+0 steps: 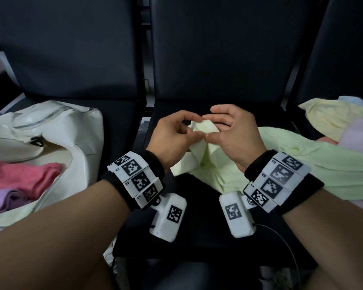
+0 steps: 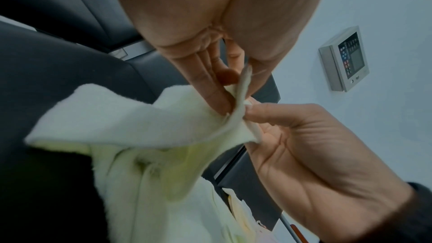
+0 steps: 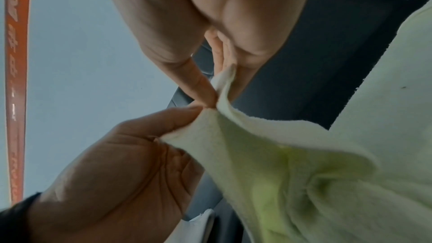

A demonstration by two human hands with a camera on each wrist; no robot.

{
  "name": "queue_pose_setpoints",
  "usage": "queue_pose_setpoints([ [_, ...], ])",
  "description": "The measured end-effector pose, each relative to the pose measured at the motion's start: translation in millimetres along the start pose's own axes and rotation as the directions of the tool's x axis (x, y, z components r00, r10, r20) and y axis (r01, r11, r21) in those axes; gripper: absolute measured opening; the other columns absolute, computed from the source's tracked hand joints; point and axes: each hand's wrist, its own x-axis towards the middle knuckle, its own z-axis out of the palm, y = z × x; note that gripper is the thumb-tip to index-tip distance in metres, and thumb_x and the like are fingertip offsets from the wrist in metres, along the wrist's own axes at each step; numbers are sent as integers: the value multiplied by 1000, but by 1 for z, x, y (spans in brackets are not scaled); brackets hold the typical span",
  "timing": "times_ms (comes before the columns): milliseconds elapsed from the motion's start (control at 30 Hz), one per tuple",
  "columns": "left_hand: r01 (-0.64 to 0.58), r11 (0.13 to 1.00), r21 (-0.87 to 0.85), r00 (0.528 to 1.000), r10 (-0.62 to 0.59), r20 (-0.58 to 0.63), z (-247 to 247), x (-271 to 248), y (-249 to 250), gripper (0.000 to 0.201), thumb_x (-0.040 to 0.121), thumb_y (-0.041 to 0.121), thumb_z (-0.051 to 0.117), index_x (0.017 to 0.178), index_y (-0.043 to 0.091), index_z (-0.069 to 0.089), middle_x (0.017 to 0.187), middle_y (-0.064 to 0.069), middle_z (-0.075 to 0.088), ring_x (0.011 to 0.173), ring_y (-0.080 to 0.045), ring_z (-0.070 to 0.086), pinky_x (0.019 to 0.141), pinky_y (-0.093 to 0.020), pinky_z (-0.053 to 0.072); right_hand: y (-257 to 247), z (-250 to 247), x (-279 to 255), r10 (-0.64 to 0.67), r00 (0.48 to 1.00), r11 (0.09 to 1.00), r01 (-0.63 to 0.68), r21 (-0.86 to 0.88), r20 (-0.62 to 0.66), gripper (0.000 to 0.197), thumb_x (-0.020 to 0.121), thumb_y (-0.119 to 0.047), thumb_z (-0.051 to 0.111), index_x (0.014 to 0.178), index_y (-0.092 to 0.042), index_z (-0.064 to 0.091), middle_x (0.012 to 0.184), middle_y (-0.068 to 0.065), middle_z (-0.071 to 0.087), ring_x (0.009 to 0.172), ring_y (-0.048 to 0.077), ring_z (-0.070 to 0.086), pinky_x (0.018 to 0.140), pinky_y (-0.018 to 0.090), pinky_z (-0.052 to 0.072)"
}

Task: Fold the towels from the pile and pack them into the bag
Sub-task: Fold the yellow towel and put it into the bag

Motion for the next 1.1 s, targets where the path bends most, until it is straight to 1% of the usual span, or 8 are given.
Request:
queue_pose_setpoints([
  [100, 15, 1000, -21, 1000, -15, -9, -1, 1, -1, 19, 90, 6, 74, 107, 13, 71, 64, 0, 64, 69, -17, 68, 74, -41, 62, 1, 0, 0, -24, 1000, 1000, 24, -18, 14, 63, 78, 11, 78, 131, -14, 56, 120, -1, 69, 112, 14, 68, 93, 34, 59],
  [200, 8, 999, -52, 1000, -7, 11, -1, -1, -1, 19, 91, 6, 73, 109, 12, 70, 75, -15, 67, 74, -21, 69, 78, -42, 63, 2, 0, -1, -51, 997, 998, 53, -33, 65, 61, 83, 11, 72, 134, -16, 53, 127, -3, 65, 118, 15, 65, 99, 32, 56],
  [300, 3, 996, -94, 1000, 0, 25, -1, -2, 0, 21, 92, 3, 71, 112, 9, 69, 85, -28, 67, 78, -20, 70, 73, -34, 62, 1, 0, -2, -84, 985, 990, 99, -99, 152, 61, 88, 12, 65, 140, -16, 48, 136, -3, 59, 128, 14, 57, 107, 23, 47],
  [367, 6, 993, -115, 999, -2, 33, -2, -2, 0, 24, 90, -1, 71, 113, 8, 68, 84, -22, 66, 78, -18, 70, 71, -28, 60, 2, 0, -2, -90, 975, 982, 121, -142, 205, 64, 89, 14, 60, 142, -18, 44, 143, -3, 54, 134, 15, 52, 111, 28, 44],
  [500, 12, 993, -117, 998, -5, 58, -5, -1, -1, 30, 86, -8, 72, 111, 9, 69, 86, -15, 68, 80, -19, 69, 75, -31, 62, 2, -3, -1, -81, 963, 973, 132, -187, 258, 73, 88, 19, 53, 146, -23, 40, 149, -5, 46, 137, 14, 50, 113, 34, 44],
  [700, -16, 999, -48, 992, 22, 123, -5, -1, -2, 45, 81, -25, 56, 106, 10, 70, 87, -8, 74, 81, -16, 73, 80, -31, 60, 4, -3, 1, -69, 961, 976, 121, -182, 268, 85, 82, 23, 50, 150, -26, 35, 152, -4, 42, 132, 13, 53, 102, 40, 54],
  [900, -186, 967, 173, 975, 159, 155, -3, 0, -10, 32, 85, 4, 75, 107, 27, 75, 87, 5, 72, 83, -16, 72, 87, -35, 58, 8, -1, 2, -71, 956, 971, 131, -199, 285, 86, 86, 14, 56, 153, -32, 28, 154, -7, 40, 128, 11, 56, 109, 41, 47],
  [1100, -217, 899, 380, 975, 183, 123, -3, 2, -8, 27, 82, 7, 78, 92, 31, 70, 81, 10, 69, 72, -1, 64, 77, -25, 53, 5, 1, -3, -43, 954, 977, 102, -189, 296, 88, 89, 18, 54, 154, -33, 25, 160, -7, 31, 134, 13, 50, 109, 39, 48],
])
